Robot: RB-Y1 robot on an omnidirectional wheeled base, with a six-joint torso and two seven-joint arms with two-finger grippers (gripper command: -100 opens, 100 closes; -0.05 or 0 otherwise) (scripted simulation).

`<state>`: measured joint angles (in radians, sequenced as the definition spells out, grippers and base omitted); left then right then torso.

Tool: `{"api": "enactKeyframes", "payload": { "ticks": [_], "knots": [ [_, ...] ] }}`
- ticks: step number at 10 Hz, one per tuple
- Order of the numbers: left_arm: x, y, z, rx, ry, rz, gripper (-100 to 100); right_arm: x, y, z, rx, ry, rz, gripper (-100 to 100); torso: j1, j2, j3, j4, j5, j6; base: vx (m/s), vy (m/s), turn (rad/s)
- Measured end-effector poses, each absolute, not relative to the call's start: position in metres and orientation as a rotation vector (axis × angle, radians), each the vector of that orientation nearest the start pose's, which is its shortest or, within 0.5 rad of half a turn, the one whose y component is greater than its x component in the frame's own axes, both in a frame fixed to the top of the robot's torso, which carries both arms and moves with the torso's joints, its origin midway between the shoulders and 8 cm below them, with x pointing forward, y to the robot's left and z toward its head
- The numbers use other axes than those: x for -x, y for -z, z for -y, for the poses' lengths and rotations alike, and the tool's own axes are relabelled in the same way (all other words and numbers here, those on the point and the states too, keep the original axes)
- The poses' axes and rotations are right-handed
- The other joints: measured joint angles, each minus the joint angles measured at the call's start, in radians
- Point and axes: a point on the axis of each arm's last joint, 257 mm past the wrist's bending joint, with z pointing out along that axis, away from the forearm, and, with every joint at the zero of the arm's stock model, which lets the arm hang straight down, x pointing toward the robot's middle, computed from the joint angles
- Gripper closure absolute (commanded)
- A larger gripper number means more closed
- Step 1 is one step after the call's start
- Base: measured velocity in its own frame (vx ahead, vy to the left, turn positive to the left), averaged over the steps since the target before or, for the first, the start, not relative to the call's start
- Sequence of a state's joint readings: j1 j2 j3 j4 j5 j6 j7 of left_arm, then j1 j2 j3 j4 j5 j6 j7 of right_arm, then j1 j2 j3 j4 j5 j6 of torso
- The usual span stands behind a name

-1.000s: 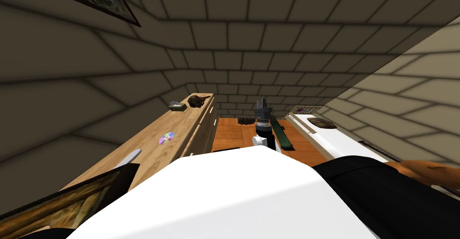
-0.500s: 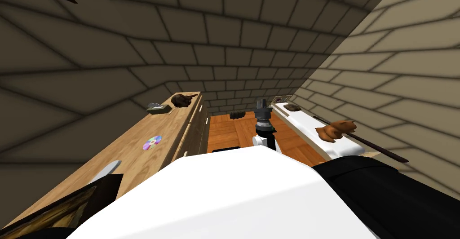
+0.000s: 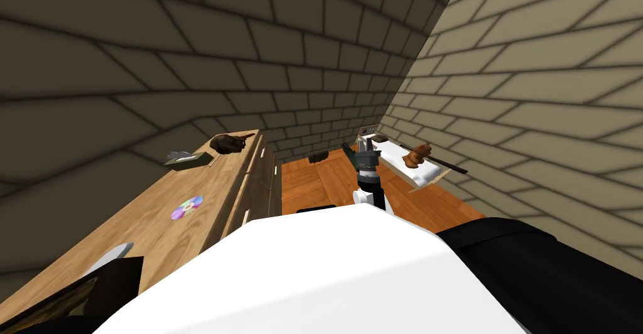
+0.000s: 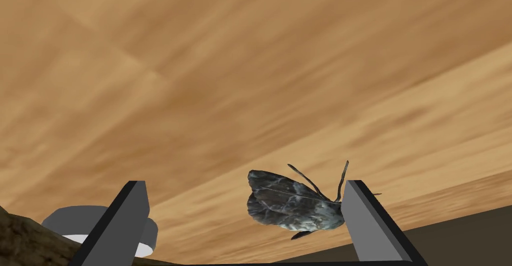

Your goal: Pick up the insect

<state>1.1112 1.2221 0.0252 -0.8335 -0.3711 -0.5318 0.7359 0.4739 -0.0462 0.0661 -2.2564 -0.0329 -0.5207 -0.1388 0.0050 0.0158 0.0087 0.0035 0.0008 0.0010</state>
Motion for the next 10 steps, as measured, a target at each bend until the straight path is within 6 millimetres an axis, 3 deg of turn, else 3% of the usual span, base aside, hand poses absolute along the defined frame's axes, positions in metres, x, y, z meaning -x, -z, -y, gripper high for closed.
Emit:
{"api": "enactKeyframes", "payload": {
  "ticks": [1,5,6,7,10],
  "knots": [
    [0.133,0.318,-0.773,1.46,-0.356,-2.312,100,-0.35,-0.025,0.254,-0.693,-1.533,-0.585,0,0.003,-0.006,-0.003,-0.001,0.001,-0.002,-0.019,-0.004,0.017],
    [0.134,0.318,-0.774,1.462,-0.362,-2.312,100,-0.35,-0.025,0.254,-0.693,-1.533,-0.585,0,0.006,-0.016,-0.009,-0.003,0.003,0.0,-0.004,0.0,0.003],
    [0.135,0.318,-0.774,1.463,-0.363,-2.311,0,-0.35,-0.025,0.254,-0.693,-1.533,-0.585,0,0.006,-0.016,-0.009,-0.003,0.003,0.0,0.0,0.0,0.0],
    [0.135,0.318,-0.774,1.463,-0.363,-2.311,100,-0.35,-0.025,0.254,-0.693,-1.533,-0.585,0,0.006,-0.016,-0.009,-0.003,0.003,0.001,0.089,0.02,0.207],
    [0.119,0.315,-0.77,1.377,-0.334,-2.36,100,-0.349,-0.025,0.254,-0.693,-1.532,-0.585,0,0.01,-0.029,-0.016,-0.006,0.004,-0.001,0.226,0.068,0.451]
  ]
}}
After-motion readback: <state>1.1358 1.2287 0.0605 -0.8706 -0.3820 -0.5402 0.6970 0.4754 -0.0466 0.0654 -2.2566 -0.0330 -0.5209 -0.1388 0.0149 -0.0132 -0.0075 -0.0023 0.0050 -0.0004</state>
